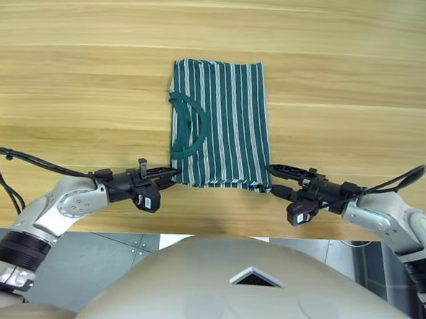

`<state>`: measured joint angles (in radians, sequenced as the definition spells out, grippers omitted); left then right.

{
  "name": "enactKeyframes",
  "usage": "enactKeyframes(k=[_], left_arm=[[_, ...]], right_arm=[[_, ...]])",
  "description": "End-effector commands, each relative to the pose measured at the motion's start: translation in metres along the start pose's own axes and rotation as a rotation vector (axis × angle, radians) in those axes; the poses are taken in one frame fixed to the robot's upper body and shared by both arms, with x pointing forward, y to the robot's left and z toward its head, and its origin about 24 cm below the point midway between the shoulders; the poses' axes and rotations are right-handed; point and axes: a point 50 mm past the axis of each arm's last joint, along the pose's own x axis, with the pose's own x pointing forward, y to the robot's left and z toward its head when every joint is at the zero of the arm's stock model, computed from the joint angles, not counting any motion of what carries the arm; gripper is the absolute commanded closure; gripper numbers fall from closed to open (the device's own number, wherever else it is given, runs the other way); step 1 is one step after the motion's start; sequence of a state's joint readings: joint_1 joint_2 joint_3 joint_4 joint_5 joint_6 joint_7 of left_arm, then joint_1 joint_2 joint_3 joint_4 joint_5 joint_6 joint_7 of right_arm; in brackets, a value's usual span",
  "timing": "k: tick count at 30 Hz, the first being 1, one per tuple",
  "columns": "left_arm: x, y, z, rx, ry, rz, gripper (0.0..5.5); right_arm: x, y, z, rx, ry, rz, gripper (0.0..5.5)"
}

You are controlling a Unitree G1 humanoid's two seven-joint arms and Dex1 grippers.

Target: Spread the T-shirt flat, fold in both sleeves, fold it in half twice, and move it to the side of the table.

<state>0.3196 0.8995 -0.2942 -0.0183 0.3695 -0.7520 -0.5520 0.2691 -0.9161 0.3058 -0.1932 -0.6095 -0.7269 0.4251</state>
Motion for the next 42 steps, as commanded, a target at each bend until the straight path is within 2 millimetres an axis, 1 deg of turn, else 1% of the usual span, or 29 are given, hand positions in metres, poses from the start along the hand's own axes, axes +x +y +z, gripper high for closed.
enactKeyframes(k=[1, 2, 7, 11, 15, 16, 18, 21, 25, 26, 28, 31, 33, 37, 39, 42], left_arm=[[0.002, -0.019, -0.003, -0.030, 0.033, -0.107, 5.31], [0.002, -0.019, -0.002, -0.032, 0.030, -0.109, 5.35], [0.003, -0.018, -0.005, -0.031, 0.038, -0.102, 5.35], [0.003, -0.018, -0.005, -0.033, 0.038, -0.100, 5.35], [0.003, -0.017, -0.005, -0.036, 0.033, -0.090, 5.35], [0.003, -0.017, -0.005, -0.040, 0.028, -0.084, 5.35], [0.002, -0.017, -0.005, -0.050, 0.030, -0.077, 5.35], [-0.002, -0.018, -0.002, -0.092, 0.009, -0.033, 5.35], [0.002, -0.026, 0.017, -0.170, -0.083, 0.010, 5.37], [0.003, -0.024, 0.019, -0.184, -0.093, 0.023, 5.37], [0.004, -0.015, 0.019, -0.187, -0.106, 0.063, 5.37], [0.005, 0.013, 0.015, -0.193, -0.125, 0.228, 5.37], [0.005, 0.026, 0.013, -0.201, -0.139, 0.302, 5.37], [0.003, 0.045, 0.006, -0.224, -0.134, 0.401, 5.37], [0.001, 0.055, 0.001, -0.217, -0.114, 0.455, 5.37], [0.003, 0.065, -0.004, -0.213, -0.100, 0.481, 5.37]], right_arm=[[0.003, 0.011, -0.001, 0.015, 0.003, 0.075, 2.56], [0.004, 0.011, -0.002, 0.016, 0.004, 0.073, 2.68], [0.007, 0.013, -0.001, 0.028, -0.008, 0.076, 3.75], [0.006, 0.013, -0.008, 0.041, 0.016, 0.059, 4.54], [0.007, 0.013, -0.012, 0.052, 0.026, 0.034, 5.15], [0.007, 0.012, -0.013, 0.052, 0.027, 0.021, 5.39], [0.006, 0.009, -0.013, 0.053, 0.028, -0.007, 5.44], [-0.004, 0.002, -0.002, 0.104, -0.008, -0.073, 5.44], [-0.016, 0.002, 0.017, 0.205, -0.054, -0.108, 5.44], [-0.019, 0.000, 0.019, 0.229, -0.054, -0.133, 5.44], [-0.023, -0.008, 0.019, 0.258, -0.049, -0.183, 5.44], [-0.019, -0.023, 0.011, 0.264, -0.047, -0.264, 5.44], [-0.015, -0.031, 0.006, 0.246, -0.036, -0.287, 5.44], [-0.009, -0.039, -0.004, 0.229, -0.010, -0.304, 5.44], [-0.005, -0.050, -0.010, 0.218, -0.003, -0.340, 5.44], [0.003, -0.064, -0.020, 0.218, 0.016, -0.399, 5.44]])
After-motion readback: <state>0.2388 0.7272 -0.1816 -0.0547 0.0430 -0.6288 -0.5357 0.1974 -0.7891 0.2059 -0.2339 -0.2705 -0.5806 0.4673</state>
